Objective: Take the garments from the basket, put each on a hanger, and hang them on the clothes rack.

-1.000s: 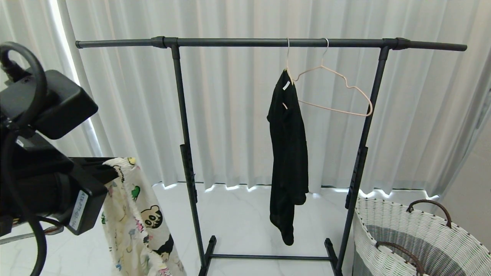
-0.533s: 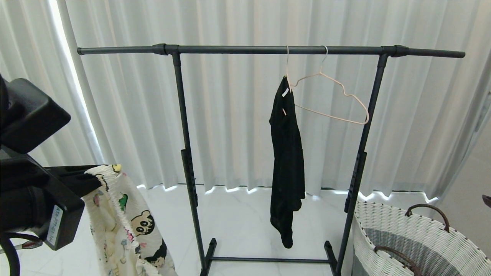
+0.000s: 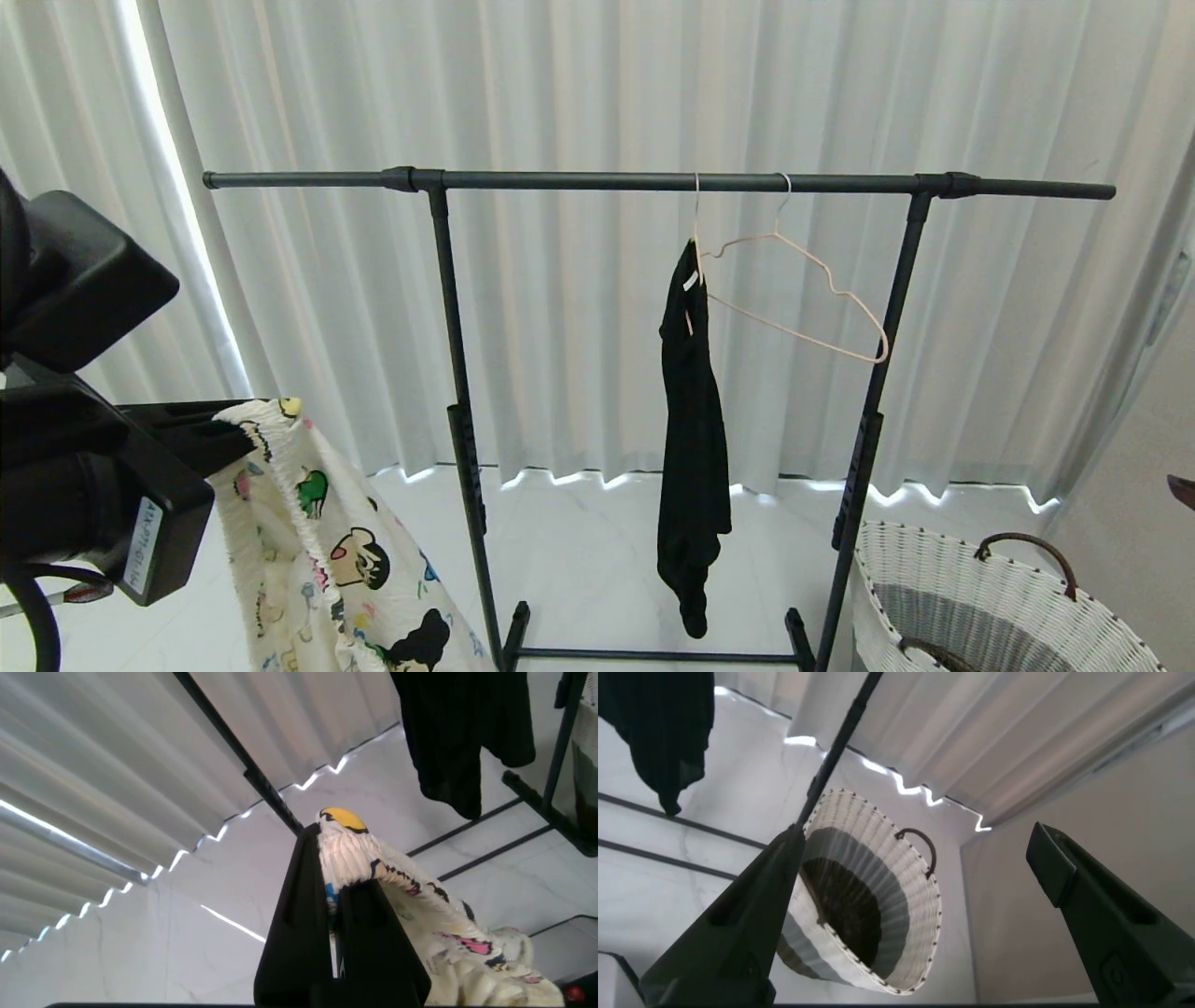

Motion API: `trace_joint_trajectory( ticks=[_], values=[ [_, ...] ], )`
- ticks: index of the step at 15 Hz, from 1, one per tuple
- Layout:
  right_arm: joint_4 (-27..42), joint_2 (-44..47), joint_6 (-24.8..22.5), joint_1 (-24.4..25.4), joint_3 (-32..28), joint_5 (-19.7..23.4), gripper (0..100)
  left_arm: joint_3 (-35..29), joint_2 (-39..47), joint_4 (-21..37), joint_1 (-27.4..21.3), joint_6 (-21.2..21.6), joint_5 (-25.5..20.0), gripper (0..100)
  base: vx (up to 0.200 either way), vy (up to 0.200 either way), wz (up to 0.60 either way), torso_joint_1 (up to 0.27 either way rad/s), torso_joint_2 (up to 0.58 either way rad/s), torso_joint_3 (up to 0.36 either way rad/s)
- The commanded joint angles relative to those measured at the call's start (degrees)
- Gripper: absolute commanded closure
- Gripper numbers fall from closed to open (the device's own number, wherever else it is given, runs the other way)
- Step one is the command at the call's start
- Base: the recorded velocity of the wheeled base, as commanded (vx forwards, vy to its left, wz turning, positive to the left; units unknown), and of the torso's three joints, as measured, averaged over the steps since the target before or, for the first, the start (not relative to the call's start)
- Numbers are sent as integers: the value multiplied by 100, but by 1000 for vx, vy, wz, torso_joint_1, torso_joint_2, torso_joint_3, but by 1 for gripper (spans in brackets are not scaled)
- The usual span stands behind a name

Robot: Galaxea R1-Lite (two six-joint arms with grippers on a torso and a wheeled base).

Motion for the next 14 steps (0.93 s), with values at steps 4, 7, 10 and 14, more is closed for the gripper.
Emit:
trace_joint_trajectory(
  ticks=[4, 7, 10, 14],
  values=[
    [4, 58, -3, 12, 138, 69, 0, 77, -15, 4, 0, -1, 1, 100, 0, 0, 0, 211, -488, -272],
    [4, 129, 15, 12, 121, 307, 0, 147, -77, 4, 0, -1, 10, 100, 0, 0, 0, 225, -512, -284],
    [-163, 278, 32, 3, 130, 561, 0, 156, -112, -49, -8, -1, 10, 100, 0, 0, 0, 240, -523, -284],
    [-787, 550, 305, 3, 121, 702, 0, 156, -191, -163, -8, -1, 10, 100, 0, 0, 0, 137, -292, -160]
  ],
)
